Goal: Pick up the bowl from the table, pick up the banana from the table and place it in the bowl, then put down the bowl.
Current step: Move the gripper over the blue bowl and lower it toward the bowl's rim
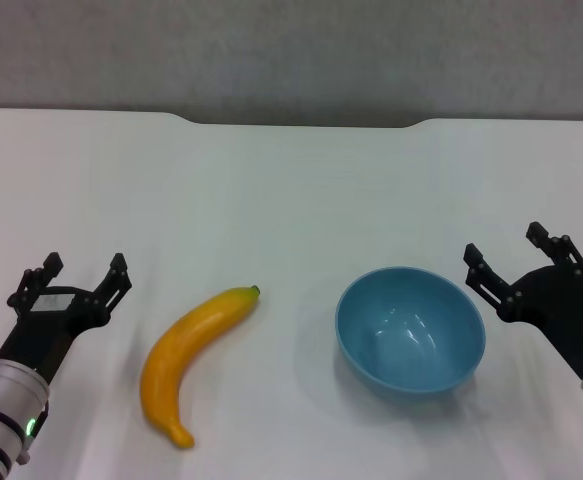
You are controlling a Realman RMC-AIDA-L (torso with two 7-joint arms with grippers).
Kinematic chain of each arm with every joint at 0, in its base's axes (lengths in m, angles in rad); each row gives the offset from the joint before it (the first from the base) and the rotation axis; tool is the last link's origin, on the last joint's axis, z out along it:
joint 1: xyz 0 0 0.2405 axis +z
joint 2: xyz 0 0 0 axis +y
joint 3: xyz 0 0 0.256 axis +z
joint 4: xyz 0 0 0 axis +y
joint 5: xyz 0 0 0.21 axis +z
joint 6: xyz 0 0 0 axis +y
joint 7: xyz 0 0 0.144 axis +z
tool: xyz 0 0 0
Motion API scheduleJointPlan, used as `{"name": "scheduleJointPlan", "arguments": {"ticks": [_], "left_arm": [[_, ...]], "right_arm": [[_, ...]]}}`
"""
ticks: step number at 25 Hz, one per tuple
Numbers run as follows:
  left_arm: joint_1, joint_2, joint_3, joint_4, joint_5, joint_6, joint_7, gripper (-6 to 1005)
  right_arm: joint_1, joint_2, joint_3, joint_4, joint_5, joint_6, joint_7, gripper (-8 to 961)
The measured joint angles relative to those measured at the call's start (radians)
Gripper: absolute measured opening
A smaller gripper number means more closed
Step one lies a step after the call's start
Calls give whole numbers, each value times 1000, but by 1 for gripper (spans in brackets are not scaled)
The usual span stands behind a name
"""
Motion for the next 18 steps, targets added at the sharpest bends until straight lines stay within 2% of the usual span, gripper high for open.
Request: {"name": "scheduleJointPlan", "arguments": {"ticks": [9,12,16,18], "left_arm": [[-9,2,0,-5,9,-30,0,878],[-6,9,-5,-39,8,-71,-1,877],[4,38,-13,-128,9,-167,6,877],[18,73,-23,-219,10,-239,6,877]], "right_arm": [[5,-3,-6,1,-7,1,-2,882],[6,-5,-5,14,-10,6,-3,882],[-1,-22,16,76,-33,71,-20,882],[-12,-43,41,142,-36,124,-58,881]]}}
